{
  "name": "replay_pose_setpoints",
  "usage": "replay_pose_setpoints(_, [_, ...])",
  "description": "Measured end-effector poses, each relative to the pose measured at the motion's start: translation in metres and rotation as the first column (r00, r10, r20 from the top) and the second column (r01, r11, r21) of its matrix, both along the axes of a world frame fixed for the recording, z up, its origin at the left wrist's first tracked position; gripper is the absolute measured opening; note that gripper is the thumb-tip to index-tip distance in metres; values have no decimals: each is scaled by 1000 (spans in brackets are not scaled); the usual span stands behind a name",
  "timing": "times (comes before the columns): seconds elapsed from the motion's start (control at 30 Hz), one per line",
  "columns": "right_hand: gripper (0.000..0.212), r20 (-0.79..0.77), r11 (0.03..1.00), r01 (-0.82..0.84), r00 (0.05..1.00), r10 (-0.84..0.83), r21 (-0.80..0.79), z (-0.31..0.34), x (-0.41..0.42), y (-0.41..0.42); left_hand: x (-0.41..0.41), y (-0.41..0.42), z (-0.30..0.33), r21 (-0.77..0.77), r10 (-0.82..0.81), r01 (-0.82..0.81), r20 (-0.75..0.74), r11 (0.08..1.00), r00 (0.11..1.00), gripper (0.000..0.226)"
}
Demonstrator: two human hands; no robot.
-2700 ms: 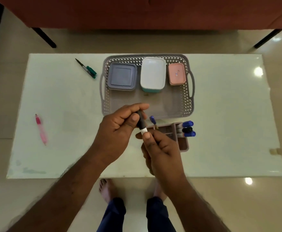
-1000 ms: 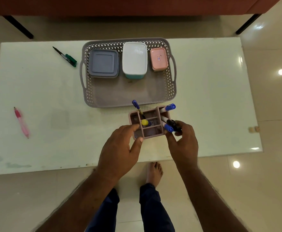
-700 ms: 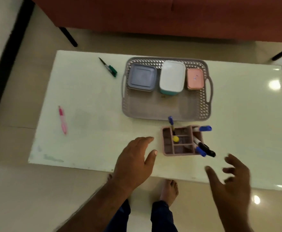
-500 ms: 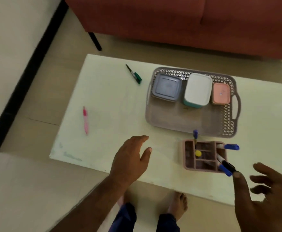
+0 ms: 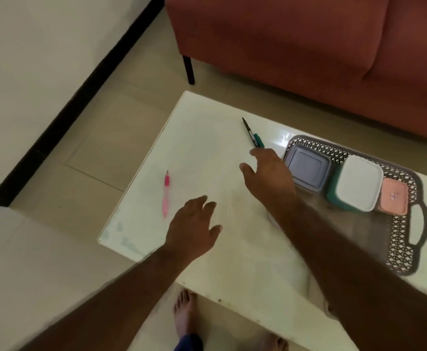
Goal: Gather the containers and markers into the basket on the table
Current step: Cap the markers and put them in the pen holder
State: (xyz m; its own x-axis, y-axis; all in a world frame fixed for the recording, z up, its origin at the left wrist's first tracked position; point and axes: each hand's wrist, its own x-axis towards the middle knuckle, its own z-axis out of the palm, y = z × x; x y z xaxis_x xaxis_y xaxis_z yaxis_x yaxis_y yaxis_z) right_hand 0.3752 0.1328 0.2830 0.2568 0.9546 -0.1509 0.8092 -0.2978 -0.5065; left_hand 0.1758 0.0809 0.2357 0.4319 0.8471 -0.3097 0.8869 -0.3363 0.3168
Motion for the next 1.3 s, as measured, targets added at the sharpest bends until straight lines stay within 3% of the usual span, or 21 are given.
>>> replay_pose_setpoints(0.2, [48, 190, 980, -87, 974, 122, -181, -38, 11, 79, 28, 47, -18, -9, 12, -13, -56, 1000, 998, 63])
replay_pose_setpoints(0.33, [43, 263, 949, -91, 949, 175, -303, -60, 14, 102, 21, 58, -31, -106, 6, -17, -102, 994, 995, 67])
replay_pose_setpoints(0.5, [34, 328, 969, -63, 934, 143, -240, -78, 7, 97, 13, 54, -39, -117, 36, -41, -44, 992, 998, 65])
replay_pose_setpoints(0.73, [34, 249, 975, -37, 964, 93, -221, -78, -27, 58, 17, 52, -41, -128, 153, -146, 51, 981, 987, 53])
replay_pose_setpoints(0.9, [37, 173, 958, -43, 980, 95, -283, -74, -51, 13, 22, 58, -34, -82, 460, -453, 224, 888, 859, 28])
replay_pose_setpoints(1.0, [42, 103, 963, -72, 989, 102, -261, -72, -66, -30, 32, 61, -34, -223, 570, -537, 118, 813, 813, 43])
replay_pose_setpoints(1.1, [46, 29, 975, -75, 996, 83, -210, -74, -76, -76, 43, 53, -39, -249, 538, -512, 44, 822, 842, 51])
replay_pose_setpoints(1.3, [40, -70, 979, -50, 997, 37, -196, -82, -81, -132, 62, 44, -46, -160, 542, -538, -21, 828, 840, 33])
